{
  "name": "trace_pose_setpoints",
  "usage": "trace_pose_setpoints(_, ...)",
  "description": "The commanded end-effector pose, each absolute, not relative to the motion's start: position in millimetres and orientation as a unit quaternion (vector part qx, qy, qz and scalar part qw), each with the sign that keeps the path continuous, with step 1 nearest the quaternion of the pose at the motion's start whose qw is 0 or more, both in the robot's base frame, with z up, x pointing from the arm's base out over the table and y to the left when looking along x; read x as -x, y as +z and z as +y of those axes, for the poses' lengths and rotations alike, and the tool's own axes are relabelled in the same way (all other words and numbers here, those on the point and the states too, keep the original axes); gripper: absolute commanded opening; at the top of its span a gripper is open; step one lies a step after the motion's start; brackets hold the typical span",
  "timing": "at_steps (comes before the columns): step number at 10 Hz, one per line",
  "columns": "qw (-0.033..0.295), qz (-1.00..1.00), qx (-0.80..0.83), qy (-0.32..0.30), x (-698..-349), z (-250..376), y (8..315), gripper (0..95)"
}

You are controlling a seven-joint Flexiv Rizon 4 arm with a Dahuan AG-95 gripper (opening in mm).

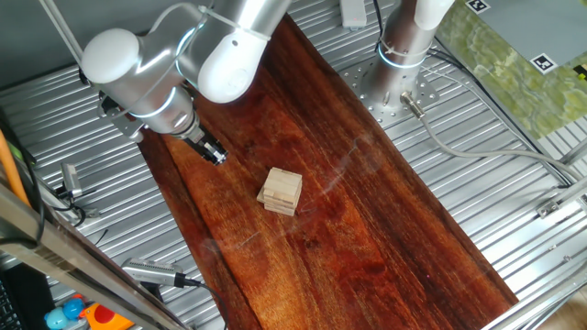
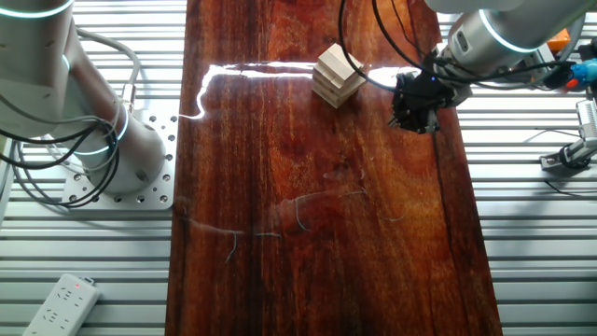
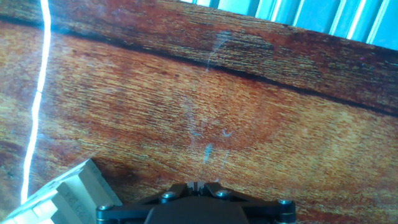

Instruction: Play Jenga

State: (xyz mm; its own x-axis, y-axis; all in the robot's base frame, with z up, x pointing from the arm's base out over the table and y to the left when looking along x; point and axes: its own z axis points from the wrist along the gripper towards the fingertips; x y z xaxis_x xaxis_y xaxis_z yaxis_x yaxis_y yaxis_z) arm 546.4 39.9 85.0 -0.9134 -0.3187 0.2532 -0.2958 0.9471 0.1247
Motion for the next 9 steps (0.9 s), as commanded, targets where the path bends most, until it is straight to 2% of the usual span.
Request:
trace_pose_setpoints(1,0.136,-0.977,-0.157,-0.041,-547,40,85,0.0)
trace_pose_setpoints(5,0.138,-0.975,-0.168,-0.042,-546,44,84,0.0)
trace_pose_setpoints(9,0.132,-0.98,-0.136,-0.053,-543,76,85,0.0)
